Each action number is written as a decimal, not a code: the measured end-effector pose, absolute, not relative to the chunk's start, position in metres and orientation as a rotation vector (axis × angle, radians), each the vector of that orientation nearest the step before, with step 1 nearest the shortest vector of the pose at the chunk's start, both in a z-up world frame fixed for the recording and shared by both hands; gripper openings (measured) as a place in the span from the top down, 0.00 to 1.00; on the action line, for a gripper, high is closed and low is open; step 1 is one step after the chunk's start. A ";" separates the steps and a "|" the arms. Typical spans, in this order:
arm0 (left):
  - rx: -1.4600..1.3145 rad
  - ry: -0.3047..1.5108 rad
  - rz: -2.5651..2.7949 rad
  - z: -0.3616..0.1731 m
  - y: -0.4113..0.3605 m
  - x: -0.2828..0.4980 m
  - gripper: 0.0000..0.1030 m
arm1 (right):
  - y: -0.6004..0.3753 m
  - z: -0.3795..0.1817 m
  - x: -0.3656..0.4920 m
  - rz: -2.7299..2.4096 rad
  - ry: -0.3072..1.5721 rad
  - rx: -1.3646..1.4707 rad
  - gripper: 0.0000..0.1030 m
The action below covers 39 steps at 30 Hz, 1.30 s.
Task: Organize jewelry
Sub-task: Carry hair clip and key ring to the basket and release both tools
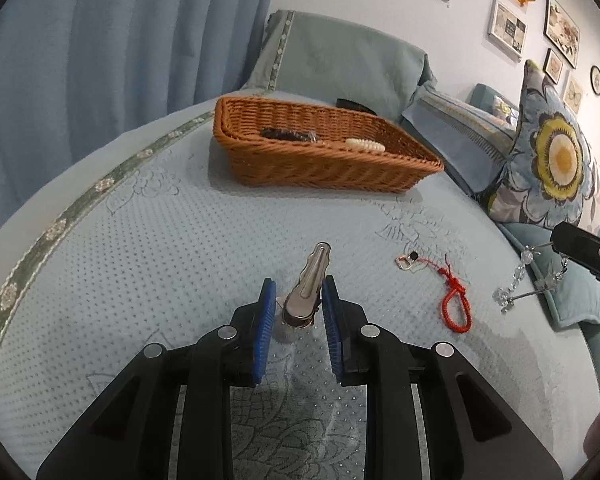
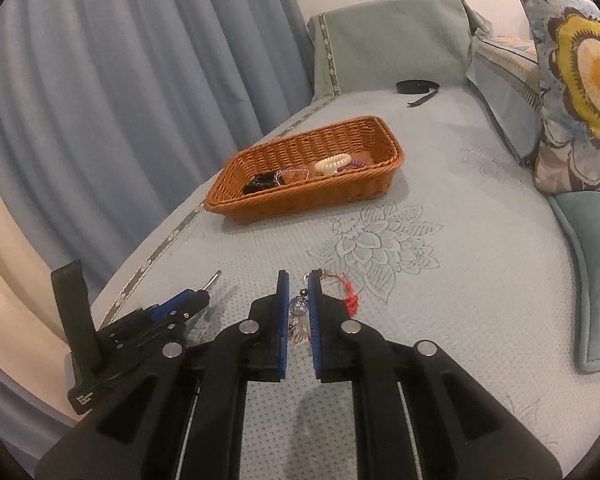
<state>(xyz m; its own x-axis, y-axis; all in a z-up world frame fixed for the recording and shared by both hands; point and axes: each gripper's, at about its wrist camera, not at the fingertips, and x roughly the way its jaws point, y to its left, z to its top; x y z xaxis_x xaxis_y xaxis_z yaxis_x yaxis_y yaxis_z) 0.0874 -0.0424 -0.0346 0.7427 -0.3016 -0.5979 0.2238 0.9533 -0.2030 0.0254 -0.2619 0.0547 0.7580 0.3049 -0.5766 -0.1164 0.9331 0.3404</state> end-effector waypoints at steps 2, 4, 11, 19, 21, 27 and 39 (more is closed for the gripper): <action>-0.134 0.668 -0.294 -0.029 -0.040 0.086 0.79 | -0.263 0.058 0.027 0.229 0.666 0.293 0.93; -0.146 0.652 -0.302 -0.020 -0.038 0.086 0.79 | -0.265 0.065 0.030 0.229 0.650 0.286 0.93; -0.130 0.554 -0.331 0.030 -0.041 0.103 0.79 | -0.269 0.104 0.062 0.232 0.558 0.243 0.93; -0.102 0.485 -0.353 0.079 -0.057 0.170 0.79 | -0.271 0.134 0.159 0.258 0.532 0.241 0.93; -0.114 0.492 -0.354 0.081 -0.060 0.188 0.79 | -0.269 0.130 0.184 0.251 0.549 0.239 0.93; -0.152 0.562 -0.375 0.057 -0.078 0.242 0.79 | -0.263 0.100 0.247 0.237 0.627 0.252 0.93; -0.151 0.653 -0.378 0.013 -0.096 0.268 0.78 | -0.261 0.046 0.286 0.194 0.756 0.256 0.93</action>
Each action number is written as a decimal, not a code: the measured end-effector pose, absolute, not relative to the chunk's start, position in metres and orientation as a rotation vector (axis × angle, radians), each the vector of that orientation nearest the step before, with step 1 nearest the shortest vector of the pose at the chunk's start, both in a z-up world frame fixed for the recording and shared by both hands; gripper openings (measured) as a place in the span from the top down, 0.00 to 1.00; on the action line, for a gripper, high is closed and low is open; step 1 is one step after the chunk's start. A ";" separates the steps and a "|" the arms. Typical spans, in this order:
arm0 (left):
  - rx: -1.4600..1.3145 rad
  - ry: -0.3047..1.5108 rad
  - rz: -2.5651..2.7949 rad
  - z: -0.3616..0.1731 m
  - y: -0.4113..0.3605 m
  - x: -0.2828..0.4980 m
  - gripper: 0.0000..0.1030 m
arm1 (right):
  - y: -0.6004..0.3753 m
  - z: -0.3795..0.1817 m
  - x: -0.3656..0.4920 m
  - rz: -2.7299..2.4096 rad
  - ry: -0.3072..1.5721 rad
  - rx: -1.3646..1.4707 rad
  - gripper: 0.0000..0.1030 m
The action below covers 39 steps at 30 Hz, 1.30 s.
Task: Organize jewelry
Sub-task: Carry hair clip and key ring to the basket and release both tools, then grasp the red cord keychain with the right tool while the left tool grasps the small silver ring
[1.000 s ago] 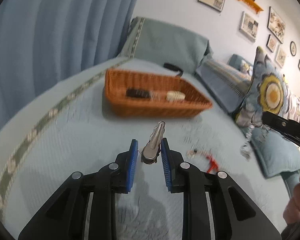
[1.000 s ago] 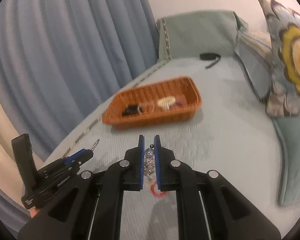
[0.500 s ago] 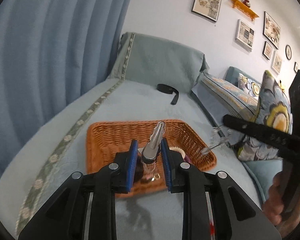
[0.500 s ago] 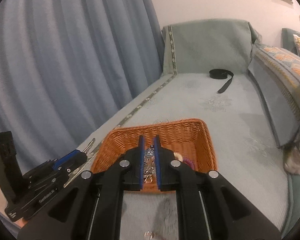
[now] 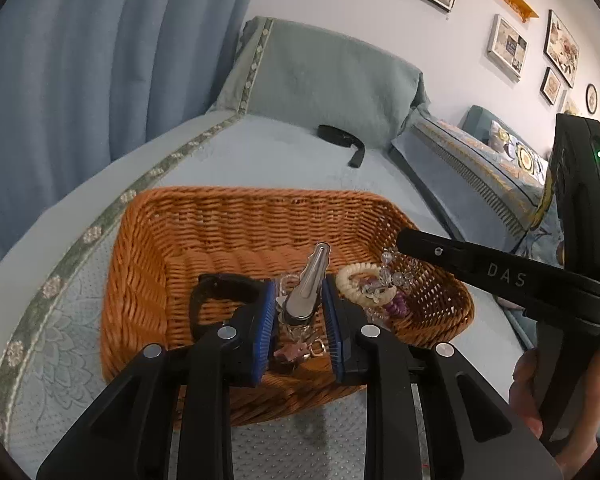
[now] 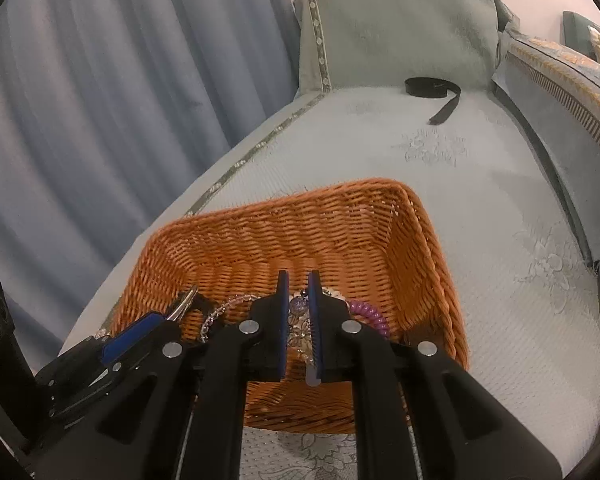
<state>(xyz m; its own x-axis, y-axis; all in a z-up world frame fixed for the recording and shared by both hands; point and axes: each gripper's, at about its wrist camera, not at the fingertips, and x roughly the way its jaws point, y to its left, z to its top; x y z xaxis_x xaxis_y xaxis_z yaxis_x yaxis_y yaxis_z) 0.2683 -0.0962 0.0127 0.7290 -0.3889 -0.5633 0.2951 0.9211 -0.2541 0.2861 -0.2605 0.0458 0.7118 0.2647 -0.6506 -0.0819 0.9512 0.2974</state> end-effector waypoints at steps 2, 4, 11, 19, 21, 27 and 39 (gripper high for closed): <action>-0.162 0.660 -0.388 0.012 -0.094 0.267 0.75 | -0.260 0.046 0.286 0.189 0.761 0.254 0.92; -0.174 0.652 -0.400 0.014 -0.092 0.263 0.62 | -0.260 0.046 0.287 0.196 0.771 0.261 0.90; -0.188 0.589 -0.425 0.035 -0.079 0.236 0.53 | -0.265 0.062 0.269 0.198 0.722 0.248 0.60; -0.190 0.513 -0.459 0.067 -0.061 0.180 0.52 | -0.262 0.088 0.203 0.228 0.662 0.181 0.60; -0.188 0.498 -0.465 0.072 -0.056 0.166 0.52 | -0.261 0.088 0.180 0.233 0.656 0.160 0.60; -0.203 0.473 -0.476 0.077 -0.042 0.120 0.52 | -0.260 0.071 0.124 0.228 0.672 0.152 0.60; -0.278 0.607 -0.395 0.006 -0.025 0.089 0.52 | -0.260 0.006 0.071 0.193 0.800 0.179 0.60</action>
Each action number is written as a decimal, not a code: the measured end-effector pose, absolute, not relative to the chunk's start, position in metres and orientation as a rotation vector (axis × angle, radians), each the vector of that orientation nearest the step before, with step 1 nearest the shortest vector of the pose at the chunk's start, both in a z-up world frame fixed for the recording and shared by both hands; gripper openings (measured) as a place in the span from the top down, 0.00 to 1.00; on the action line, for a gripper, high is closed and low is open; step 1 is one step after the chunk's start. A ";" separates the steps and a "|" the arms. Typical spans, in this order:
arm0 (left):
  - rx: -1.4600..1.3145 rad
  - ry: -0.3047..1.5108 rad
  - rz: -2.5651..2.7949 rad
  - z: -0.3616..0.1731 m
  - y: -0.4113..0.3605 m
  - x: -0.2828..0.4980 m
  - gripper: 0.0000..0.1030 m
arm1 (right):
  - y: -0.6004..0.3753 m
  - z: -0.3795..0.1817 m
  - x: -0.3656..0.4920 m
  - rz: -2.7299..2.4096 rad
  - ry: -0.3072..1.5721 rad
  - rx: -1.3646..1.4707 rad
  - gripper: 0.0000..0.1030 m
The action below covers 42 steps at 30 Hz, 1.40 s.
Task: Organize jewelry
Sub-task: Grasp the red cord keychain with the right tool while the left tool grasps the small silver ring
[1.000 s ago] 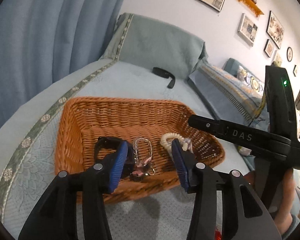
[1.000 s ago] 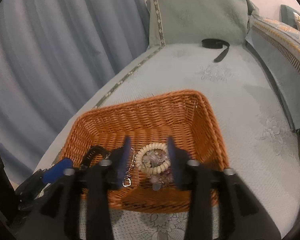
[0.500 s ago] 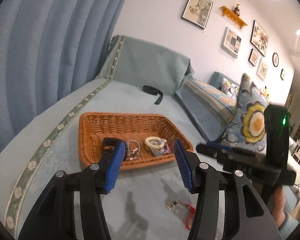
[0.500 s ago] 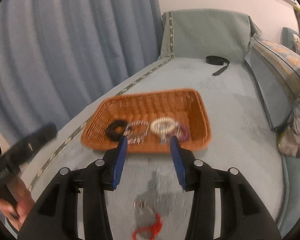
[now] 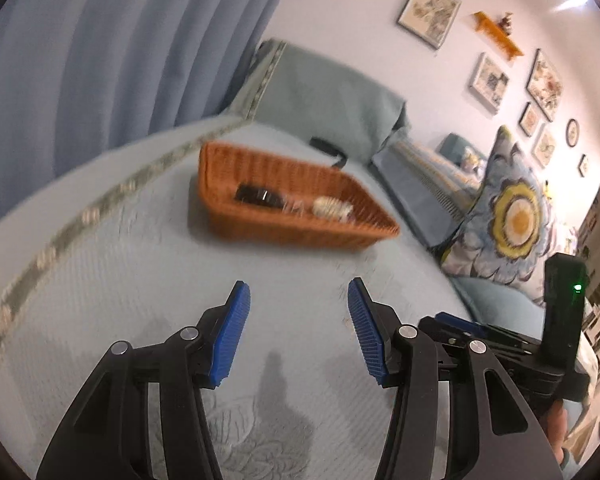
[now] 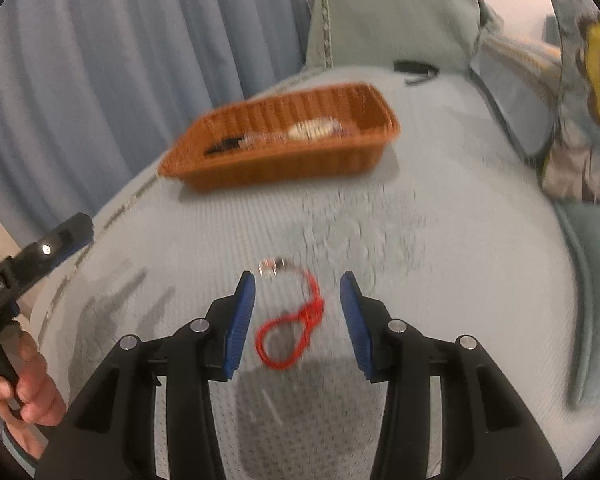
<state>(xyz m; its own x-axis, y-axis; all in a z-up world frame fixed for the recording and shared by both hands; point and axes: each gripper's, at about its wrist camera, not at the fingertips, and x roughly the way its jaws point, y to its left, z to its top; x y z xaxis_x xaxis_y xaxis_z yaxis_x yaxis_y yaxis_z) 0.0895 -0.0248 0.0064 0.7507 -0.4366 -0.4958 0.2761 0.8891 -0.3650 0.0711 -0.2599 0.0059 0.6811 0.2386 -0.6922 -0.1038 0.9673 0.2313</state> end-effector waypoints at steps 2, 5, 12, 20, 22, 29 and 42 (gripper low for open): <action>-0.250 0.619 -0.369 -0.005 -0.029 0.090 0.52 | -0.260 -0.004 0.070 0.186 0.820 0.187 0.60; -0.241 0.643 -0.365 -0.017 -0.032 0.093 0.52 | -0.259 -0.016 0.069 0.183 0.845 0.191 0.60; -0.226 0.682 -0.358 -0.034 -0.038 0.098 0.52 | -0.250 -0.032 0.068 0.164 0.881 0.153 0.65; -0.193 0.687 -0.374 -0.034 -0.047 0.097 0.52 | -0.247 -0.034 0.075 0.090 0.889 0.058 0.90; -0.175 0.693 -0.380 -0.034 -0.051 0.097 0.52 | -0.256 -0.034 0.073 0.048 0.880 0.052 0.94; -0.169 0.744 -0.467 -0.033 -0.079 0.106 0.52 | -0.301 -0.036 0.094 -0.047 0.879 0.107 0.94; 0.091 0.859 -0.468 -0.051 -0.174 0.152 0.59 | -0.307 -0.041 0.096 0.068 0.849 0.178 0.94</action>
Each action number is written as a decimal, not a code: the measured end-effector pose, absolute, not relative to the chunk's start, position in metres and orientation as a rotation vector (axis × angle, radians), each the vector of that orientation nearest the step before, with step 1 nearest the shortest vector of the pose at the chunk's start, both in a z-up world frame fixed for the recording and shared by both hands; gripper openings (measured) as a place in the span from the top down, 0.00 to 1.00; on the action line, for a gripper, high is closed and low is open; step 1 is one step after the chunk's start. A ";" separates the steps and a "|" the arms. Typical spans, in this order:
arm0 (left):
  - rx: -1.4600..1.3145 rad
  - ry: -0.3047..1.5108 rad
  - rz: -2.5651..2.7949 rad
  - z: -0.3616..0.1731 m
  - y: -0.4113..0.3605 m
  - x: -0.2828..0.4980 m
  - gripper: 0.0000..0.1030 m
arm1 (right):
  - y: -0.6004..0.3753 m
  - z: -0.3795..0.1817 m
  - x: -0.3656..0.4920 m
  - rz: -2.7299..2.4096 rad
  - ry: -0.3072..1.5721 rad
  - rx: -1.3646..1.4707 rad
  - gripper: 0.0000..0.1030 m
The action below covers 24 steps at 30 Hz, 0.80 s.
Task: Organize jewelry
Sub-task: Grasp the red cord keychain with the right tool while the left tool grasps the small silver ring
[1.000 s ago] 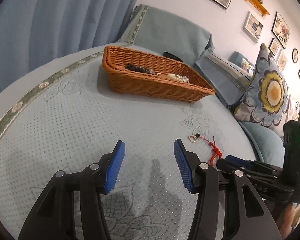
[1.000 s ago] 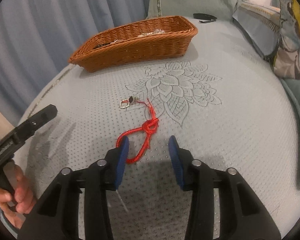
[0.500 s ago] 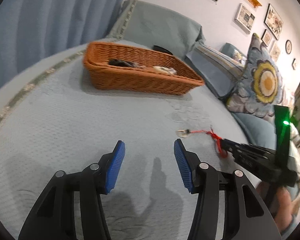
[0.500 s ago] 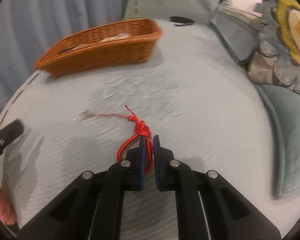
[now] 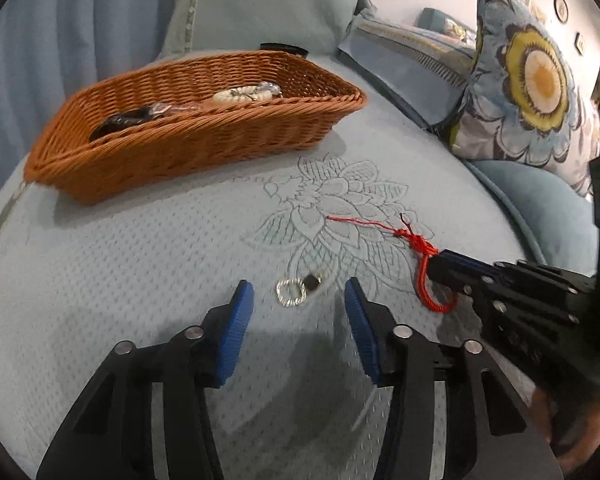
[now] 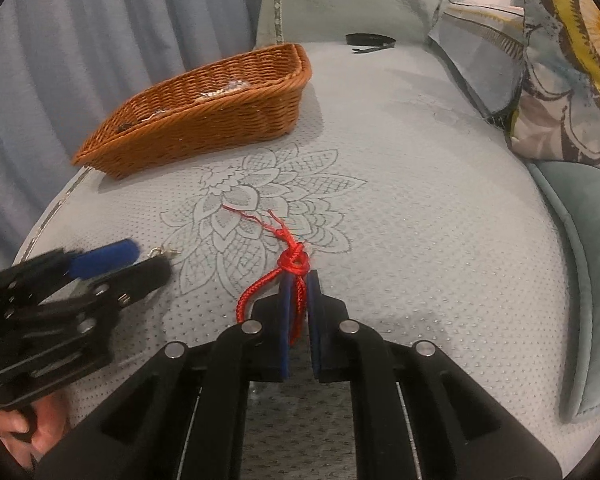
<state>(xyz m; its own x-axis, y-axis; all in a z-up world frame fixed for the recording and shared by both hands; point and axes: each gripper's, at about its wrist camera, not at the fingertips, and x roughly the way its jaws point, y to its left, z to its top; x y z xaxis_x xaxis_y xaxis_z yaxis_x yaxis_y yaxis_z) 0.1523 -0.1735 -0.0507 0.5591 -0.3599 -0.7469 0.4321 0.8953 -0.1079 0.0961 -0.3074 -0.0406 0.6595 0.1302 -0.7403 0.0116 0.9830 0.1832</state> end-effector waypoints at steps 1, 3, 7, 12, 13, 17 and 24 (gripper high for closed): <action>0.104 0.857 -0.456 -0.051 -0.175 0.153 0.64 | -0.306 -0.040 0.096 0.071 0.848 0.172 0.94; 0.126 0.848 -0.441 -0.052 -0.177 0.153 0.69 | -0.303 -0.041 0.098 0.072 0.852 0.161 0.94; 0.102 0.841 -0.448 -0.051 -0.173 0.151 0.89 | -0.302 -0.042 0.099 0.081 0.855 0.162 0.94; 0.067 0.819 -0.469 -0.047 -0.163 0.143 1.00 | -0.297 -0.039 0.096 0.111 0.837 0.137 0.96; 0.060 0.815 -0.473 -0.047 -0.163 0.143 1.00 | -0.295 -0.038 0.095 0.112 0.831 0.127 0.96; 0.015 0.783 -0.493 -0.042 -0.155 0.140 1.00 | -0.296 -0.035 0.090 0.121 0.802 0.135 0.96; -0.047 0.717 -0.524 -0.033 -0.143 0.129 1.00 | -0.303 -0.024 0.076 0.142 0.715 0.165 0.96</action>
<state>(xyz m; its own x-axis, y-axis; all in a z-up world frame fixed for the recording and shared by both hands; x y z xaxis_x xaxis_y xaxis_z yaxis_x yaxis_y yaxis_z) 0.1292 -0.1427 -0.0327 0.6306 -0.4738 -0.6147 0.4420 0.8703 -0.2174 0.0765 -0.3030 -0.0236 0.7466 0.1853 -0.6389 -0.0726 0.9774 0.1987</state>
